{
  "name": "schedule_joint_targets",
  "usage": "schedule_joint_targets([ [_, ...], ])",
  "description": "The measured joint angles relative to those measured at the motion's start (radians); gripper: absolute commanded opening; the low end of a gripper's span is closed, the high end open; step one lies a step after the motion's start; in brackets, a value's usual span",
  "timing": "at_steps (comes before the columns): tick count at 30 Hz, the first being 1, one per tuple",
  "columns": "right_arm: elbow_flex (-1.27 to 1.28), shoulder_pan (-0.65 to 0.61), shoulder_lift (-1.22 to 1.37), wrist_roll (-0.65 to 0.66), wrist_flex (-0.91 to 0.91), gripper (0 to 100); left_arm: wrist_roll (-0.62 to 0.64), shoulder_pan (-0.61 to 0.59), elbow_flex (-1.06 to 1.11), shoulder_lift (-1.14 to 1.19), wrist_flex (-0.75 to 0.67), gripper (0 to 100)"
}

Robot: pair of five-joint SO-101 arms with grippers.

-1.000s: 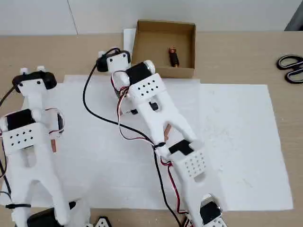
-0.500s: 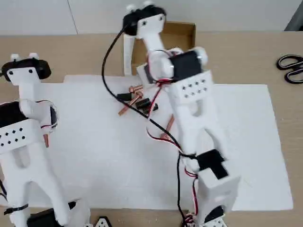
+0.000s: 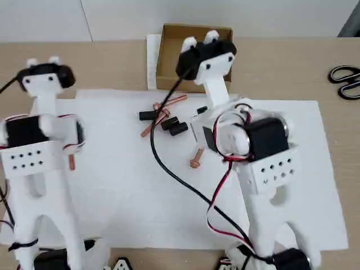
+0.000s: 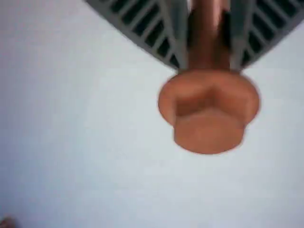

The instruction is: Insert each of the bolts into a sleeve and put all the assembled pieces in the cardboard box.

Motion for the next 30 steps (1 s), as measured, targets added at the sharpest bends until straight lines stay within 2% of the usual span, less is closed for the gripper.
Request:
schedule_joint_targets([
  [5, 0.359, 0.008, -0.158, 0.0, -0.296, 0.3, 0.02, 0.157, 0.0, 0.0, -0.189, 1],
  [11, 0.721, 0.011, -0.35, 0.0, -0.601, 0.3, 0.074, 0.305, 0.0, 0.0, -0.272, 1],
  [18, 0.974, 0.011, -0.58, 0.0, -0.761, 0.4, 0.195, 0.4, 0.0, 0.0, -0.373, 1],
  [25, 1.135, 0.009, -0.735, 0.0, -0.829, 0.4, 0.207, 0.463, 0.0, 0.0, -0.397, 1],
  [30, 1.246, 0.009, -0.867, 0.0, -0.838, 0.4, 0.207, 0.511, 0.0, 0.0, -0.485, 1],
])
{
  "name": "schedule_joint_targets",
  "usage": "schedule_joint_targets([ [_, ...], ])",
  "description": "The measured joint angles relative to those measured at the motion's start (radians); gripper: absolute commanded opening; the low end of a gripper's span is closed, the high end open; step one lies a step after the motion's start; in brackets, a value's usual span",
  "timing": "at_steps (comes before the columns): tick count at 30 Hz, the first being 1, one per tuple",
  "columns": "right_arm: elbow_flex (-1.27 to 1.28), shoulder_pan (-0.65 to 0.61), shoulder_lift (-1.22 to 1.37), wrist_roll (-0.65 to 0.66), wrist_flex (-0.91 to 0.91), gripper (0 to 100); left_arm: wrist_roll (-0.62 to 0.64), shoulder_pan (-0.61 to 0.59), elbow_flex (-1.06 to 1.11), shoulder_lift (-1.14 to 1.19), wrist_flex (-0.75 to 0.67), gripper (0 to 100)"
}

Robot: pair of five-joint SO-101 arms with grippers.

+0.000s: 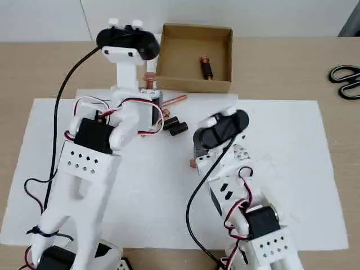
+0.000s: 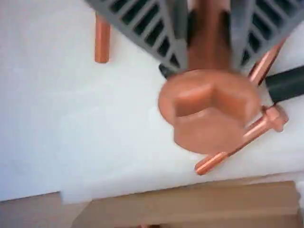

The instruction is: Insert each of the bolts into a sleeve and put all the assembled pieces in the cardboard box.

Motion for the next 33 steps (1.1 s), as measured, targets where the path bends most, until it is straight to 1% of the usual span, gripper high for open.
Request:
schedule_joint_targets([
  [3, 0.057, 0.0, -0.091, 0.0, 0.0, 0.4, 0.0, 0.026, 0.0, 0.0, -0.026, 1],
  [10, 0.207, 0.006, -0.296, 0.0, 0.0, 0.4, 0.003, 0.101, 0.0, 0.0, -0.032, 1],
  [12, 0.245, 0.005, -0.35, 0.0, 0.0, 0.4, 0.003, 0.115, 0.006, 0.0, -0.066, 1],
  [16, 0.327, 0.005, -0.454, 0.0, -0.037, 0.4, 0.003, 0.117, 0.049, 0.0, -0.178, 1],
  [20, 0.379, 0.005, -0.471, 0.0, -0.092, 0.4, 0.038, 0.124, 0.098, 0.0, -0.279, 1],
  [24, 0.393, 0.005, -0.471, -0.015, -0.101, 0.3, 0.084, 0.124, 0.14, 0.0, -0.345, 1],
  [28, 0.393, 0.005, -0.471, -0.1, -0.101, 0.3, 0.158, 0.124, 0.147, 0.0, -0.354, 1],
  [33, 0.393, 0.005, -0.471, -0.123, -0.101, 0.3, 0.173, 0.126, 0.161, 0.0, -0.358, 1],
])
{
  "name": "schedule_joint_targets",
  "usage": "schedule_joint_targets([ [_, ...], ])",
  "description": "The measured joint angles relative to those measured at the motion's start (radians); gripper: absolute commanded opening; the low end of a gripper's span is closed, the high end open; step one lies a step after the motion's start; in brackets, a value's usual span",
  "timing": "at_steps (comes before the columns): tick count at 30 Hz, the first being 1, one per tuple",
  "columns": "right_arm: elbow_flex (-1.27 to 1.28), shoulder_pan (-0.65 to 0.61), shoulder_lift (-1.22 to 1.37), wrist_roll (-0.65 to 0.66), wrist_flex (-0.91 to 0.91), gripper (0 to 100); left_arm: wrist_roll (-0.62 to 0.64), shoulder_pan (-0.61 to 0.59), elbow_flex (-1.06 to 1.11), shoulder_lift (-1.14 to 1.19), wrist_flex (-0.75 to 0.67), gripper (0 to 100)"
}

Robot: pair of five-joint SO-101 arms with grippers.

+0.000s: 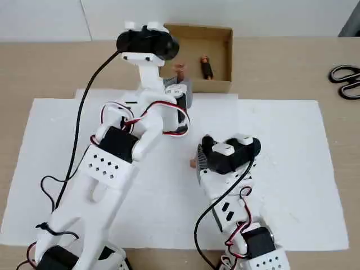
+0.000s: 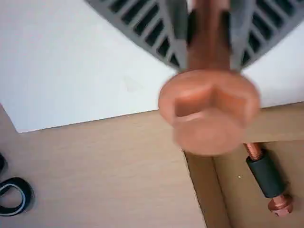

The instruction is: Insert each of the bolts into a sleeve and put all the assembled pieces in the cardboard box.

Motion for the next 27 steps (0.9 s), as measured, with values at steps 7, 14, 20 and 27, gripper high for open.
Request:
schedule_joint_targets([
  [7, 0.006, -0.023, 0.0, 0.0, 0.0, 0.3, 0.0, 0.103, 0.006, 0.002, -0.003, 1],
  [14, 0.038, -0.054, -0.002, 0.0, -0.002, 0.3, 0.011, 0.149, 0.014, -0.017, 0.012, 1],
  [20, 0.038, -0.052, -0.002, 0.0, -0.002, 0.3, 0.031, 0.153, 0.02, -0.213, 0.114, 1],
  [27, 0.04, -0.054, -0.002, 0.0, -0.002, 0.3, 0.035, 0.153, 0.178, -0.278, 0.092, 1],
])
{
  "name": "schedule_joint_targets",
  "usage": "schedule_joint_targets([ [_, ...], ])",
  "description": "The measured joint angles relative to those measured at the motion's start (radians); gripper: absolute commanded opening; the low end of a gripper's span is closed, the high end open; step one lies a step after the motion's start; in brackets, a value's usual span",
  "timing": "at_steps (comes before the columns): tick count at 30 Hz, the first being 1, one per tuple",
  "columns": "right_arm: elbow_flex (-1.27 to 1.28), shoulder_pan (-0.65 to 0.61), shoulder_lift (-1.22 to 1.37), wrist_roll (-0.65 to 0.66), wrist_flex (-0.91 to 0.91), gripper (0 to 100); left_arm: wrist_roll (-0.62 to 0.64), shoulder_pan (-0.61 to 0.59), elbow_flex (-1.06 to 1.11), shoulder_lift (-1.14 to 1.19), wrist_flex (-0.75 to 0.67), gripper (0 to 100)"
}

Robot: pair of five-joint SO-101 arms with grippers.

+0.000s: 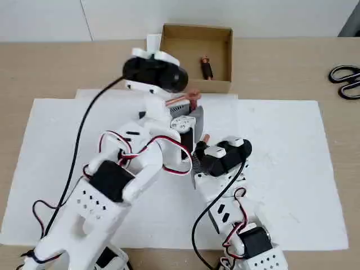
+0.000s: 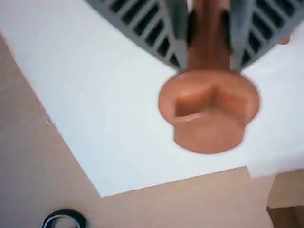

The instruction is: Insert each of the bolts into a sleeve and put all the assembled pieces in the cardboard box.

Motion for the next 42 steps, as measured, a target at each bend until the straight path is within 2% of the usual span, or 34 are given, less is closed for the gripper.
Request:
schedule_joint_targets([
  [7, 0.005, 0.0, 0.0, -0.048, 0.0, 0.3, 0.0, 0.0, 0.196, 0.002, -0.238, 1],
  [14, 0.005, 0.0, 0.0, -0.052, 0.0, 0.3, 0.0, 0.0, 0.279, 0.0, -0.354, 1],
  [42, 0.005, 0.0, 0.002, -0.052, 0.0, 0.3, -0.031, 0.048, 0.313, 0.0, -0.358, 1],
])
